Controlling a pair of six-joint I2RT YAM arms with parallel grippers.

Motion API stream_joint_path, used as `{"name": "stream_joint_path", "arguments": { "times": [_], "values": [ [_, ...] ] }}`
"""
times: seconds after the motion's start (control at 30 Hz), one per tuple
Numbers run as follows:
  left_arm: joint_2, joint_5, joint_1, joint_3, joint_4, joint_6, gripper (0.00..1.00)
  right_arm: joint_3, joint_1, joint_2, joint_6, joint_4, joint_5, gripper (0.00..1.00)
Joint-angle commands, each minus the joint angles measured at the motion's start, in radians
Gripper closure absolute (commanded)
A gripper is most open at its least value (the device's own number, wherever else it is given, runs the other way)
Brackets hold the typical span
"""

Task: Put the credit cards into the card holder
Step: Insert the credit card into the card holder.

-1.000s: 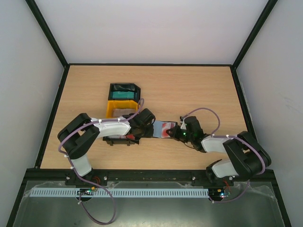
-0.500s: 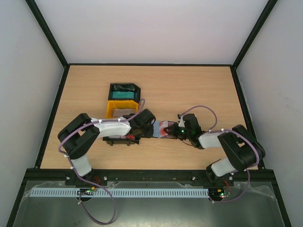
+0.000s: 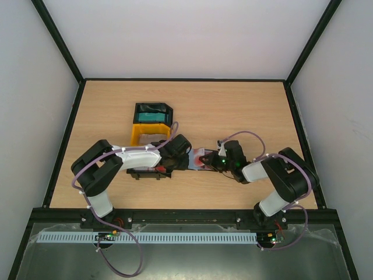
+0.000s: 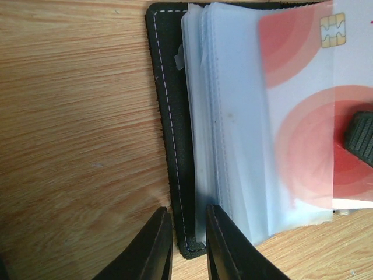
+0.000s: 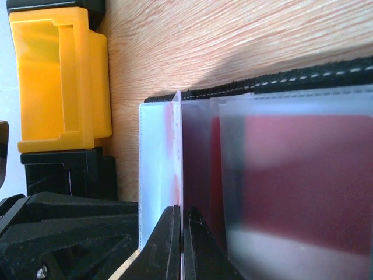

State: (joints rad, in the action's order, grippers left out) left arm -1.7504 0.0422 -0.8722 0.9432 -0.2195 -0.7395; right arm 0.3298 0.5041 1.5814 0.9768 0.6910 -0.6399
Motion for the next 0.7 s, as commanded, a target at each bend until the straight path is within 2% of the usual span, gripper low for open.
{"name": "stream_joint_path", "arguments": {
  "times": [0.0,0.33,0.47,0.67],
  "values": [
    [-0.02,-0.004,-0.003,-0.018,-0.037,0.021,0.8,-0.022,0.029,0.022,0.007,-0.003,-0.008,0.98],
    [0.002,0.023,-0.004,-0.042,-0.014,0.025,0.8,-0.032,0.083,0.054,0.092,0.062,0.072,0.97],
    [0.01,0.028,-0.004,-0.045,-0.012,0.027,0.8,-0.035,0.083,-0.015,0.087,-0.013,0.158,0.91],
    [0.011,0.035,-0.004,-0.049,-0.002,0.029,0.8,-0.042,0.083,-0.066,0.095,-0.042,0.214,0.98]
  ]
}}
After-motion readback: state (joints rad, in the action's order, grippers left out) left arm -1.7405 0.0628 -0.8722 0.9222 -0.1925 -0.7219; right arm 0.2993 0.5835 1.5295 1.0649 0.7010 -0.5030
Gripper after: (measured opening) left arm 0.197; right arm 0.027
